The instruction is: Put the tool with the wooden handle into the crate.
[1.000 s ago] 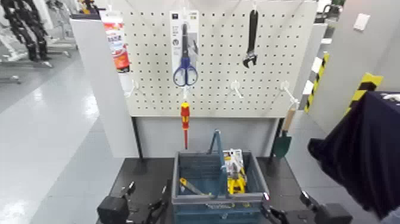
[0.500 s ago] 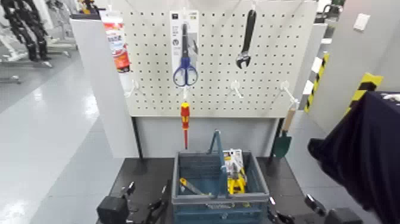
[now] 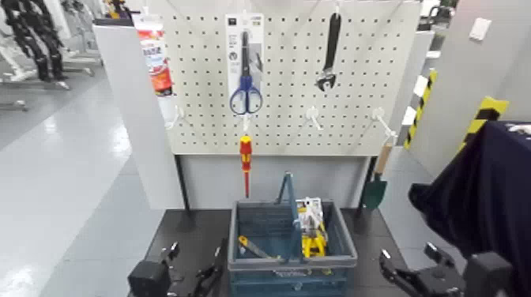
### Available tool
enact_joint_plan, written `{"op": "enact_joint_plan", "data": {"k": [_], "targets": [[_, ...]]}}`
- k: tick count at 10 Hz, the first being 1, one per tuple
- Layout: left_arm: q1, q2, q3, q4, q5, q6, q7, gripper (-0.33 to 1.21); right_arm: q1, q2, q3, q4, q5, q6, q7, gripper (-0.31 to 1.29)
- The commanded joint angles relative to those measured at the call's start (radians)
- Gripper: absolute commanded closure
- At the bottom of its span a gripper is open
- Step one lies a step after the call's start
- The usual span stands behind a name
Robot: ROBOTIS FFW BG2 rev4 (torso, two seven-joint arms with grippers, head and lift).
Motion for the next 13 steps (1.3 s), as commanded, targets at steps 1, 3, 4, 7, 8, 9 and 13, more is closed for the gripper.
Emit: {"op": "enact_joint_plan", "data": {"k": [1, 3, 4, 7, 8, 9, 13], "targets": [[0.0, -0.001, 0.0, 0.004, 0.005, -0.005, 0.0, 0.26, -0.097, -0.017, -0.058, 0.046, 0.039, 0.049, 0.091, 0.08], [0.0, -0.001, -0.002, 0.007, 0.01, -0.006, 0.0, 0.26, -0.156, -0.054, -0.055, 0.072, 0.053, 0.068, 0.123, 0.08], [-0.002, -0.001, -0.002, 0.007, 0.011, -0.006, 0.0, 0.26, -0.179, -0.069, -0.055, 0.079, 0.063, 0.075, 0.128, 0.08], [0.0, -0.002, 0.0, 0.007, 0.013, -0.006, 0.0, 0.26, -0.268, -0.131, -0.041, 0.151, 0.066, 0.079, 0.162, 0.08], [-0.002, -0.002, -0.002, 0.007, 0.013, -0.006, 0.0, 0.26, -0.301, -0.154, -0.035, 0.19, 0.065, 0.08, 0.191, 0.08], [-0.002, -0.002, -0.002, 0.007, 0.013, -0.006, 0.0, 0.26, -0.329, -0.174, -0.031, 0.227, 0.053, 0.08, 0.209, 0.08], [-0.003, -0.002, -0.003, 0.008, 0.013, -0.005, 0.0, 0.26, -0.465, -0.241, 0.014, 0.407, 0.028, 0.054, 0.254, 0.09]]}}
